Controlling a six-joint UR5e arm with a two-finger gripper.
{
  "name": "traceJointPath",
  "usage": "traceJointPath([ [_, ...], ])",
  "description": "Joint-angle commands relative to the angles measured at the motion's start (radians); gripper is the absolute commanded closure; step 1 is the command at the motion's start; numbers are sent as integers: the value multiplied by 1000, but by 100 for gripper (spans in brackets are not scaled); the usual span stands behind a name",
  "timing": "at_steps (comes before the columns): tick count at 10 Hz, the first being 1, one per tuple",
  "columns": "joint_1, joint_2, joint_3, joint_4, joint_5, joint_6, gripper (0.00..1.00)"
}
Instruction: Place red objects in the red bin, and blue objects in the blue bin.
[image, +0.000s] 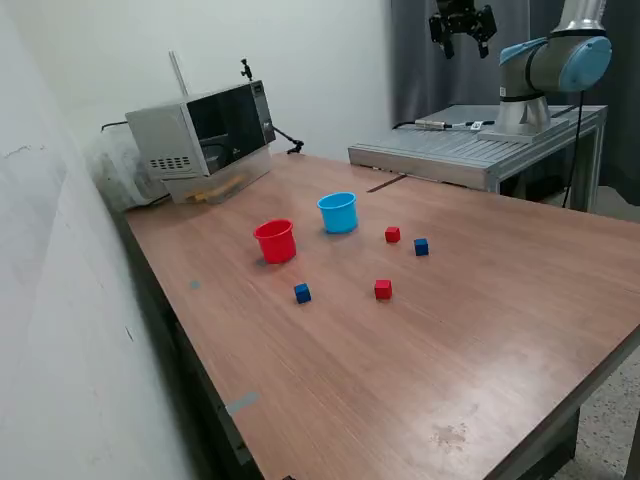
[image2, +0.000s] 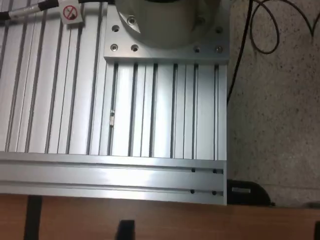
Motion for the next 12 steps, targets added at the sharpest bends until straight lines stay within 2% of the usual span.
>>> traceJointPath([
  [1, -2, 47, -66, -13, 6, 8, 0],
  [2, 30, 55, -68, -188, 7, 5, 0],
  [3, 59, 75, -69, -335, -5, -7, 0],
  [4, 64, 159, -88, -373, -5, -19, 0],
  [5, 76, 246, -97, -448, 3, -86, 0],
  [6, 79, 296, -94, -557, 28, -169, 0],
  [7, 67, 333, -94, -622, 130, -285, 0],
  [8, 65, 377, -94, -657, 203, -374, 0],
  [9, 65, 423, -94, -699, 210, -421, 0],
  [11, 64, 494, -85, -800, 262, -463, 0],
  [12, 61, 537, -89, -817, 265, -489, 0],
])
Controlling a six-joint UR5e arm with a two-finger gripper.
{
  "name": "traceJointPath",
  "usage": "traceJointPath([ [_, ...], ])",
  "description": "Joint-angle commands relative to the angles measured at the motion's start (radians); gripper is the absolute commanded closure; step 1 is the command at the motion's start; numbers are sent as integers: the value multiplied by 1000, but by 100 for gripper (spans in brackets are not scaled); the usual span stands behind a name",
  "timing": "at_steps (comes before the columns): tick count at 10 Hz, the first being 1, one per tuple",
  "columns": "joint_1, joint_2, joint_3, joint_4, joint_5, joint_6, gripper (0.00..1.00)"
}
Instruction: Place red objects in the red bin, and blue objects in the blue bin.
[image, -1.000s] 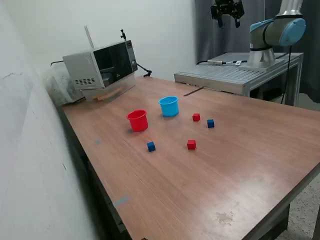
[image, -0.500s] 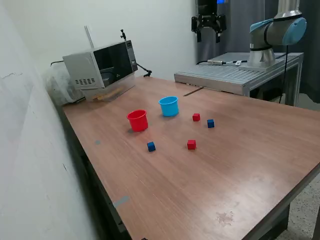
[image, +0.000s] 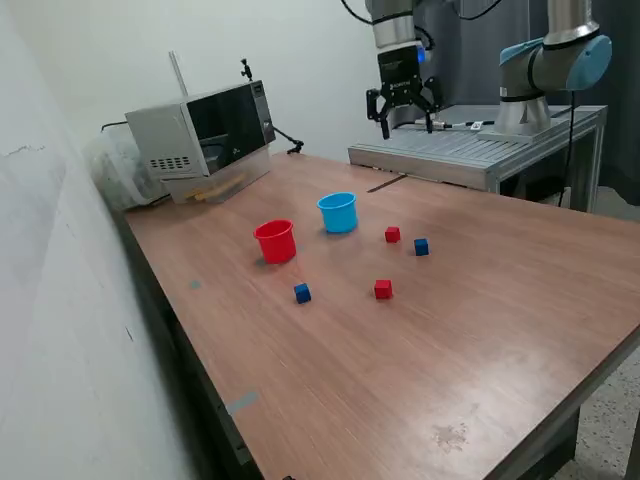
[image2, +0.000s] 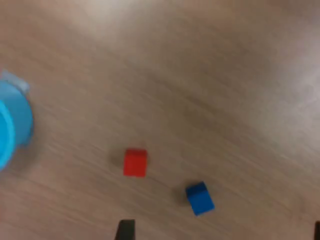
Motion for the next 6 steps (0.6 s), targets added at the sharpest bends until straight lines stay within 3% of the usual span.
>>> traceJointPath([
  [1, -23, 104, -6, -61, 24, -48, 0],
  [3, -28, 167, -4, -119, 24, -36, 0],
  [6, -15, 230, 8, -205, 24, 59, 0],
])
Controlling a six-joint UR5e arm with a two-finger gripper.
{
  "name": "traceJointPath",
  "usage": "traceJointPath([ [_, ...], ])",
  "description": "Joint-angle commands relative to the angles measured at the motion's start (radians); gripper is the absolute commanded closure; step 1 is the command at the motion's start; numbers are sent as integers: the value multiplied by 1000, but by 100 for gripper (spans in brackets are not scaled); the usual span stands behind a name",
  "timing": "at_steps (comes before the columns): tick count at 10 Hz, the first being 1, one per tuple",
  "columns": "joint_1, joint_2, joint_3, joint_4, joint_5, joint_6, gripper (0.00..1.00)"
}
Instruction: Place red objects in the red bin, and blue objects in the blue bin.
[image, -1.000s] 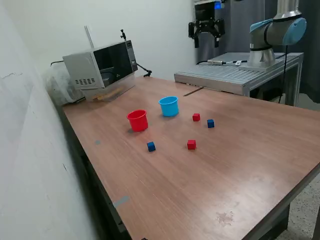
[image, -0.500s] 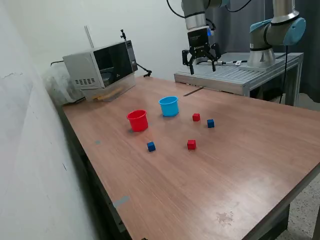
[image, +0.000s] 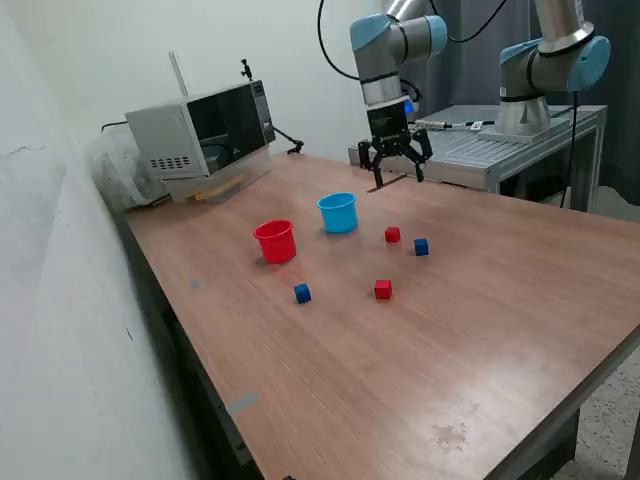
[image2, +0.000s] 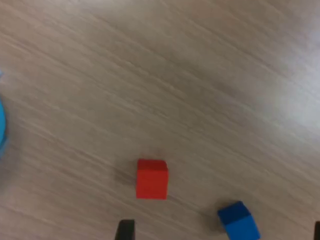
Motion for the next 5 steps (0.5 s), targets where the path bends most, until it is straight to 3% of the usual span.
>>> traceJointPath([
  [1, 5, 63, 0, -59, -3, 49, 0],
  [5, 27, 157, -4, -131, -37, 61, 0],
])
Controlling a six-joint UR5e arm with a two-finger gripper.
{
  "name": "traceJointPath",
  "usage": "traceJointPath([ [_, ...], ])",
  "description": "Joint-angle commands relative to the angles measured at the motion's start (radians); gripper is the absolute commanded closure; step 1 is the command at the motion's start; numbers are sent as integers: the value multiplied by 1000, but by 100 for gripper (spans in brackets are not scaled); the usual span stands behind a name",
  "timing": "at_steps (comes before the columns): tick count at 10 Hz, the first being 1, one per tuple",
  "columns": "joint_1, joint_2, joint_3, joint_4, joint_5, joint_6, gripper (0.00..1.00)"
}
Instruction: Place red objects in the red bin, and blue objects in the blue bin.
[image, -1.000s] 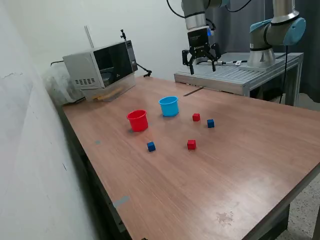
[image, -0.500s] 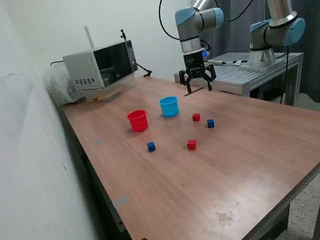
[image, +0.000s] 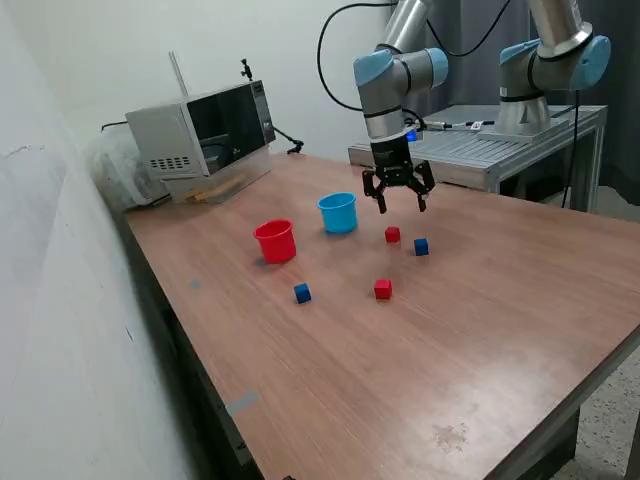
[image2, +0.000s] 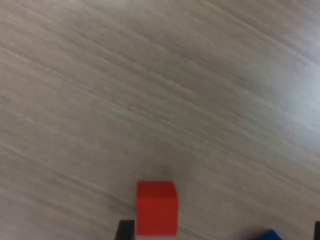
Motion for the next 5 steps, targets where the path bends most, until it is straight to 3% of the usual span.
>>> traceJointPath([
  [1, 3, 59, -2, -42, -33, 4, 0],
  [5, 0, 74, -27, -68, -54, 7, 0],
])
